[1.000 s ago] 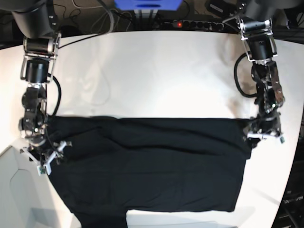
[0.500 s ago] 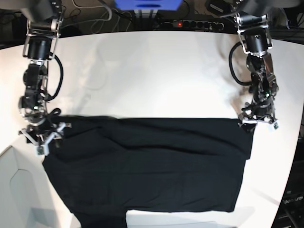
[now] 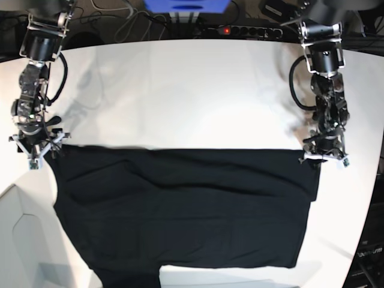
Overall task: Fold the T-shirt properly
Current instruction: 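Drag the held edges back toward the robot, flattening the folded shirt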
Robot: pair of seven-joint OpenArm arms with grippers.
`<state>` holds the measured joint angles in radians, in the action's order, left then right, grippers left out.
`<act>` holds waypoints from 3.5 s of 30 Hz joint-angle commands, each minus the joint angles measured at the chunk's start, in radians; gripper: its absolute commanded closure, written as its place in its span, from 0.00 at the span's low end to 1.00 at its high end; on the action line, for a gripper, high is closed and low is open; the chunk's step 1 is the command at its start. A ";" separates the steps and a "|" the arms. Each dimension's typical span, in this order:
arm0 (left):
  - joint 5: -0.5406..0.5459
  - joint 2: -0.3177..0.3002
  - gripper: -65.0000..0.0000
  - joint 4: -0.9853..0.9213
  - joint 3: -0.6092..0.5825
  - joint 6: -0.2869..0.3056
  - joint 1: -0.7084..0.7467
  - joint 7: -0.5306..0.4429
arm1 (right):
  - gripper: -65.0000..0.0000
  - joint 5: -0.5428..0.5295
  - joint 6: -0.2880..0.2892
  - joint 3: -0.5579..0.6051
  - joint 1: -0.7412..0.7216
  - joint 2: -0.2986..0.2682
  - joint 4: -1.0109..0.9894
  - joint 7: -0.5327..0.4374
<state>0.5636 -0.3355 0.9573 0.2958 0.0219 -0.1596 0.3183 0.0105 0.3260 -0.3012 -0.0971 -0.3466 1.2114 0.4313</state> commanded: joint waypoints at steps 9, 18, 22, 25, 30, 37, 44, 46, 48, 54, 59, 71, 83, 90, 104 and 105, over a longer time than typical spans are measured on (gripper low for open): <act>-0.012 -0.001 1.00 -0.025 -0.004 -0.015 0.005 0.089 | 0.51 -0.008 -0.006 -0.006 -0.020 -0.021 -0.078 -0.019; -0.012 -0.009 1.00 0.004 -0.004 -0.015 0.018 0.097 | 1.00 -0.008 -0.006 -0.006 -0.003 -0.022 -0.057 -0.018; -0.003 -0.034 1.00 0.127 0.001 -0.017 0.088 0.098 | 1.00 -0.008 -0.006 -0.008 0.035 -0.033 0.044 -0.010; -0.003 -0.044 1.00 0.228 0.001 -0.020 0.151 0.098 | 1.00 -0.008 -0.006 -0.008 0.081 -0.033 0.140 -0.009; -0.003 -0.043 1.00 0.372 0.078 -0.018 0.285 0.100 | 1.00 -0.007 -0.006 -0.043 0.187 -0.033 0.273 -0.009; -0.001 -0.034 1.00 0.562 0.210 -0.017 0.411 0.224 | 1.00 -0.008 -0.006 -0.091 0.293 -0.033 0.384 -0.009; -0.001 -0.034 1.00 0.651 0.267 -0.017 0.363 0.324 | 1.00 -0.005 -0.006 -0.085 0.211 -0.053 0.397 0.014; -0.001 -0.037 1.00 0.665 0.279 -0.017 0.323 0.368 | 1.00 -0.005 -0.001 -0.083 0.147 -0.056 0.399 0.054; -0.001 -0.037 1.00 0.668 0.296 -0.017 0.280 0.411 | 1.00 -0.005 0.057 -0.089 0.078 -0.053 0.399 0.099; 0.000 -0.023 1.00 0.668 0.349 -0.017 0.233 0.508 | 1.00 -0.004 0.224 -0.181 0.024 -0.013 0.479 0.229; -0.001 0.002 1.00 0.668 0.349 -0.017 0.314 0.502 | 1.00 -0.004 0.266 -0.244 0.172 0.030 0.543 0.234; -0.001 0.043 1.00 0.753 0.351 -0.017 0.521 0.502 | 1.00 -0.004 0.266 -0.244 0.437 0.050 0.572 0.234; -0.001 0.071 1.00 0.826 0.357 -0.017 0.708 0.500 | 1.00 -0.004 0.267 -0.246 0.606 0.051 0.572 0.232; -0.001 0.131 1.00 0.879 0.457 -0.017 0.734 0.511 | 1.00 -0.004 0.267 -0.247 0.626 0.051 0.572 0.232; -0.001 0.135 0.65 0.877 0.506 -0.023 0.734 0.513 | 0.83 -0.004 0.269 -0.310 0.630 0.086 0.638 0.243; -0.001 0.135 0.64 0.877 0.506 -0.020 0.734 0.513 | 0.80 -0.004 0.269 -0.312 0.632 0.086 0.646 0.243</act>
<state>0.5594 -0.1856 1.8175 0.7914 0.0040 0.5678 0.8478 0.0036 0.5983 -0.6003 0.5274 -0.2466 1.8416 0.6819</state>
